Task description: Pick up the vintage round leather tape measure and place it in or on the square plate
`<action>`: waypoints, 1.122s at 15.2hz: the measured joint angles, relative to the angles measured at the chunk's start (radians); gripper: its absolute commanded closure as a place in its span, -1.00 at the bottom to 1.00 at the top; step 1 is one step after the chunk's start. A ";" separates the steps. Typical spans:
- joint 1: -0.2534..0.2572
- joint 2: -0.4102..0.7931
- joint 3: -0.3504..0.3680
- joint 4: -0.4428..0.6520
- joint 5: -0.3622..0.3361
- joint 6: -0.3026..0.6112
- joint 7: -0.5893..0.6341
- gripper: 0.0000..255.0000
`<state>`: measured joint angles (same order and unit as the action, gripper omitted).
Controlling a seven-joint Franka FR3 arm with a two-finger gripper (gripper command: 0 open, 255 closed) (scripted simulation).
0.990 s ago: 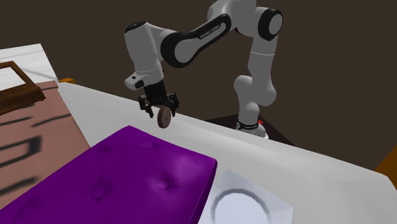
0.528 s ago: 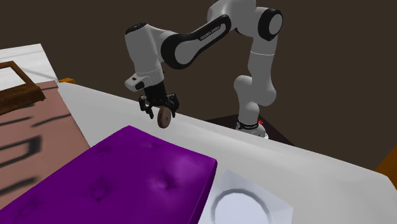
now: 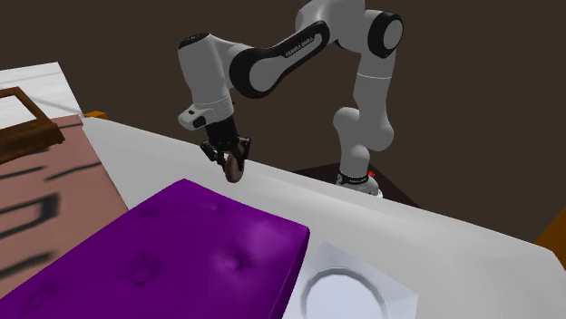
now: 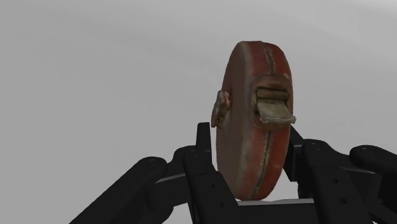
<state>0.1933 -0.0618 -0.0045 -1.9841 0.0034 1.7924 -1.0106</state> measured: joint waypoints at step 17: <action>-0.001 -0.011 -0.001 0.163 -0.001 -0.173 -0.001 1.00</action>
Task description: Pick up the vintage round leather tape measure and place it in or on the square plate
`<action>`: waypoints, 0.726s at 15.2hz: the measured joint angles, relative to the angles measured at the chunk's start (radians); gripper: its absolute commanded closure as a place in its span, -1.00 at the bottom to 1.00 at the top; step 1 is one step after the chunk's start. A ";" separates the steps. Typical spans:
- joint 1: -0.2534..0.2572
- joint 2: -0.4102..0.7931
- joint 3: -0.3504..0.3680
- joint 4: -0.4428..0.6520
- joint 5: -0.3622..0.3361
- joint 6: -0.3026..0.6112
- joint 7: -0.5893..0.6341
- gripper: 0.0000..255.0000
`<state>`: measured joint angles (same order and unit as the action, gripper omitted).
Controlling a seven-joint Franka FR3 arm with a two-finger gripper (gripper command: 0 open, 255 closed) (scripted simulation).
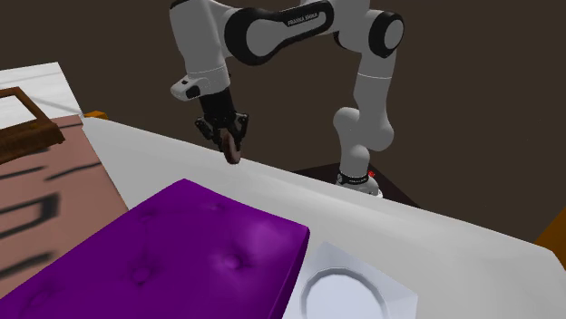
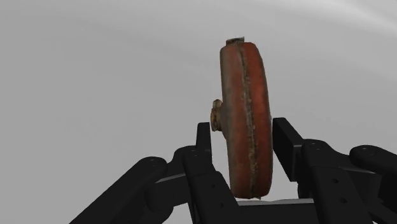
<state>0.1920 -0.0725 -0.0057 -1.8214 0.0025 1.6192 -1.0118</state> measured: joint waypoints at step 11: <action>0.047 0.011 0.053 0.101 0.016 -0.089 0.097 1.00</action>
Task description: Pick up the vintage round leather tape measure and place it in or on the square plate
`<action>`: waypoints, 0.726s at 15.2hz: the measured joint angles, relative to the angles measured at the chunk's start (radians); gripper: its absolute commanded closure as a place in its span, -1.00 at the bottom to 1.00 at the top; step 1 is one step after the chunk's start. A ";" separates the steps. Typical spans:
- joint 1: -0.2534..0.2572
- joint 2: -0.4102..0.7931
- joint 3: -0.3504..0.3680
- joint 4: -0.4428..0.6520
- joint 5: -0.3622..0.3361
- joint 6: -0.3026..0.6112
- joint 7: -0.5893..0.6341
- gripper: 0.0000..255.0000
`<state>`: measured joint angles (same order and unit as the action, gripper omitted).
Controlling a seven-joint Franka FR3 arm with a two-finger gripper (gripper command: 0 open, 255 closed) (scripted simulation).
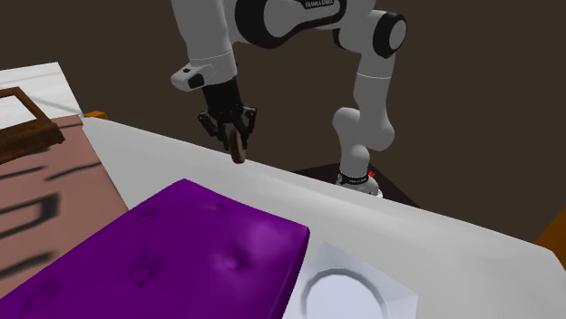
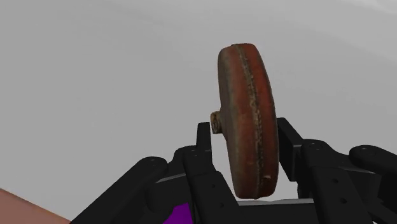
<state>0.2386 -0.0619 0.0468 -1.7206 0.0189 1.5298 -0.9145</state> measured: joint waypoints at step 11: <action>0.125 0.059 0.138 0.075 0.030 -0.008 0.263 1.00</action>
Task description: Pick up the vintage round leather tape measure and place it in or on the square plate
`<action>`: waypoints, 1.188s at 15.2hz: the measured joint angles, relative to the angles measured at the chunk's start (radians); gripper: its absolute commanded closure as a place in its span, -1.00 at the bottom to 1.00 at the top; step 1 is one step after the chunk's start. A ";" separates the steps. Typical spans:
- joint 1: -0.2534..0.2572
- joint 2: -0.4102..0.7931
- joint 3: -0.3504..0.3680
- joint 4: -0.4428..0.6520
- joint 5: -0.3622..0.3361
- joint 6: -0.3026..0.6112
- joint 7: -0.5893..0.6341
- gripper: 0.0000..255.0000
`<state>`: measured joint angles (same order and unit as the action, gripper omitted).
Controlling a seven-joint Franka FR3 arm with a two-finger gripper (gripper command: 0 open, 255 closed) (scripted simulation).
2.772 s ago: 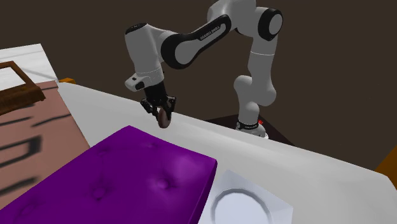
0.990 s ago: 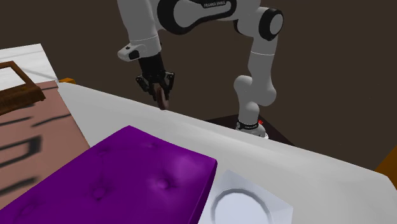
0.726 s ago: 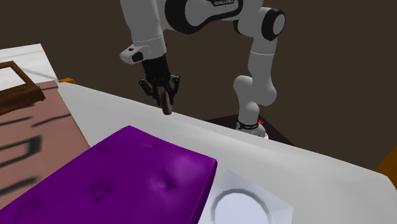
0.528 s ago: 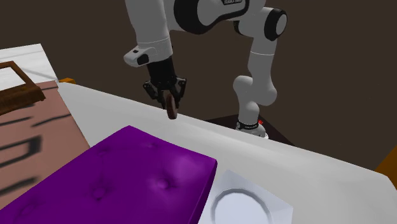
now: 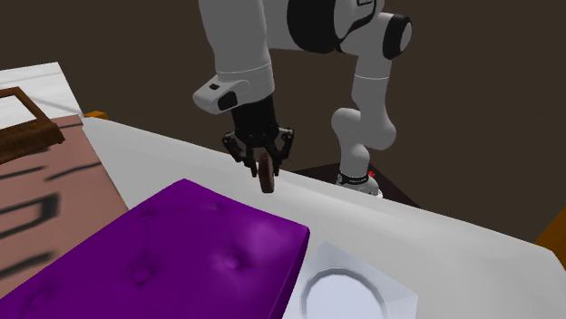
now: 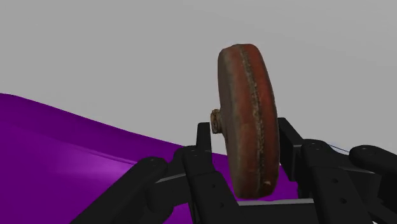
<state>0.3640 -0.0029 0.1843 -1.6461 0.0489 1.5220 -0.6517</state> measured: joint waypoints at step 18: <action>0.304 0.445 0.166 0.608 -0.102 -0.154 0.437 1.00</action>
<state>0.6680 0.4425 0.3504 -1.0380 -0.0530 1.3683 -0.2149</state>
